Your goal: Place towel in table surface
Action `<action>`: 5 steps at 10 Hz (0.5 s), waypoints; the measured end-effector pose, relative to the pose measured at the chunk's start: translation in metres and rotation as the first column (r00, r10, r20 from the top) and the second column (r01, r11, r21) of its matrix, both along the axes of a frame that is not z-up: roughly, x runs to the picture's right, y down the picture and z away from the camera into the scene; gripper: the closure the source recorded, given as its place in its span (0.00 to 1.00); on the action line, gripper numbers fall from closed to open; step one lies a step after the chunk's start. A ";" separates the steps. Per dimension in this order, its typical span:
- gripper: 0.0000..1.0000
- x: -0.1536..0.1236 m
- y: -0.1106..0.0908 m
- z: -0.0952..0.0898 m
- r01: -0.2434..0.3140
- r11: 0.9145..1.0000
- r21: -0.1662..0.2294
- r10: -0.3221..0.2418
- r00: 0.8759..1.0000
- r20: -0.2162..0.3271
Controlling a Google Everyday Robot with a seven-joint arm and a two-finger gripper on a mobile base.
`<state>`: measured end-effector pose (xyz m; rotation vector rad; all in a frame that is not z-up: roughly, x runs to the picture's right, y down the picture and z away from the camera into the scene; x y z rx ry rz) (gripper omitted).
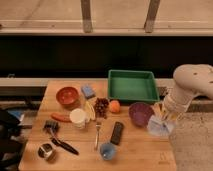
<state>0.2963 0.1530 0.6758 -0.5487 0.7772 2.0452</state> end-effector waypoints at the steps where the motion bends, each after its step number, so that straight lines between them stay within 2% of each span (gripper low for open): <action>1: 1.00 -0.003 0.019 0.015 -0.004 1.000 -0.028 0.004 1.000 0.011; 3: 1.00 -0.007 0.057 0.045 -0.015 0.996 -0.090 0.017 1.000 0.025; 5: 1.00 -0.013 0.091 0.066 -0.022 0.985 -0.170 0.030 0.999 0.041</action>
